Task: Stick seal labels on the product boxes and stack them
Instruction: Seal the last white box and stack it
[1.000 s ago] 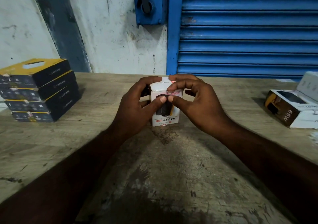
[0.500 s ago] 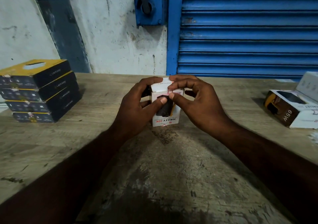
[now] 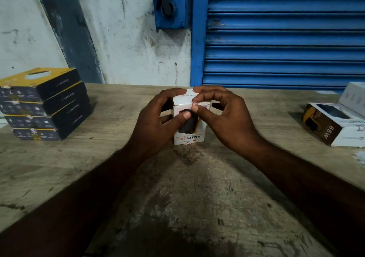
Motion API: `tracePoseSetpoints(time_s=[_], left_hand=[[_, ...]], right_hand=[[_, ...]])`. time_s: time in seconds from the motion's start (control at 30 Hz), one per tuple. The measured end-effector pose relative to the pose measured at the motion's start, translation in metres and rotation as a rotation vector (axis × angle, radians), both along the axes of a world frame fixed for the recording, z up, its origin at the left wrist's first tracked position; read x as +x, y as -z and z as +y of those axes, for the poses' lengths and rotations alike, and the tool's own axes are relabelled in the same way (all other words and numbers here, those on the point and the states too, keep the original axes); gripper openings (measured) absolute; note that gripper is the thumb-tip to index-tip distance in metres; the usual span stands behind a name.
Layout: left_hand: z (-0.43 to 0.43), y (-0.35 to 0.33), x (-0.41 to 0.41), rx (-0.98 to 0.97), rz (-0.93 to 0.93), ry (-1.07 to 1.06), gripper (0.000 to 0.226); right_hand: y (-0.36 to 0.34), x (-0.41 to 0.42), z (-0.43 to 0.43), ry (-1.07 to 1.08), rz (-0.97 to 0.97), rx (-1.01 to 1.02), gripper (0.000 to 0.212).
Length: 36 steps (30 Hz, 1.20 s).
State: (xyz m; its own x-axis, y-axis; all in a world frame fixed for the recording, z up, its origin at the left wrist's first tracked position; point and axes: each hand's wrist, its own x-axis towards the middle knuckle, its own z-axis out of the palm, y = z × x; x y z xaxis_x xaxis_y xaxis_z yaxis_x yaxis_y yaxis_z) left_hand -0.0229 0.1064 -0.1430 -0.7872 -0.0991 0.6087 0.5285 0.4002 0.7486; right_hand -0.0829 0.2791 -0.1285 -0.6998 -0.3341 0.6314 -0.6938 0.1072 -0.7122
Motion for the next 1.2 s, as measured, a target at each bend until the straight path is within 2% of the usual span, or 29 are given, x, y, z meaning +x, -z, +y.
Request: tracePoseSetpoints(time_s=[0.47,0.63,0.83,1.0,1.2], left_hand=[[-0.0006,-0.0019,0.0011,-0.003,-0.009,0.026,0.041],[0.0005,-0.0022,0.001,0.003,-0.009,0.036,0.041],[-0.0002,-0.001,-0.0002,0.014,-0.02,0.046,0.041],[-0.001,-0.0002,-0.0013,0.016,-0.022,0.053,0.041],[-0.0009,-0.0009,-0.0015,0.014,-0.02,0.059,0.041]], right_hand=[[0.0018,-0.0053,0.0036,0.038,0.093,0.028,0.013],[0.0012,-0.0039,0.0043,0.033,0.113,0.058,0.024],[0.0023,-0.0031,0.0048,0.033,0.113,0.06,0.023],[0.0018,-0.0048,0.0047,0.045,0.047,0.053,0.037],[0.0023,-0.0078,0.0041,0.047,0.027,0.051,0.039]])
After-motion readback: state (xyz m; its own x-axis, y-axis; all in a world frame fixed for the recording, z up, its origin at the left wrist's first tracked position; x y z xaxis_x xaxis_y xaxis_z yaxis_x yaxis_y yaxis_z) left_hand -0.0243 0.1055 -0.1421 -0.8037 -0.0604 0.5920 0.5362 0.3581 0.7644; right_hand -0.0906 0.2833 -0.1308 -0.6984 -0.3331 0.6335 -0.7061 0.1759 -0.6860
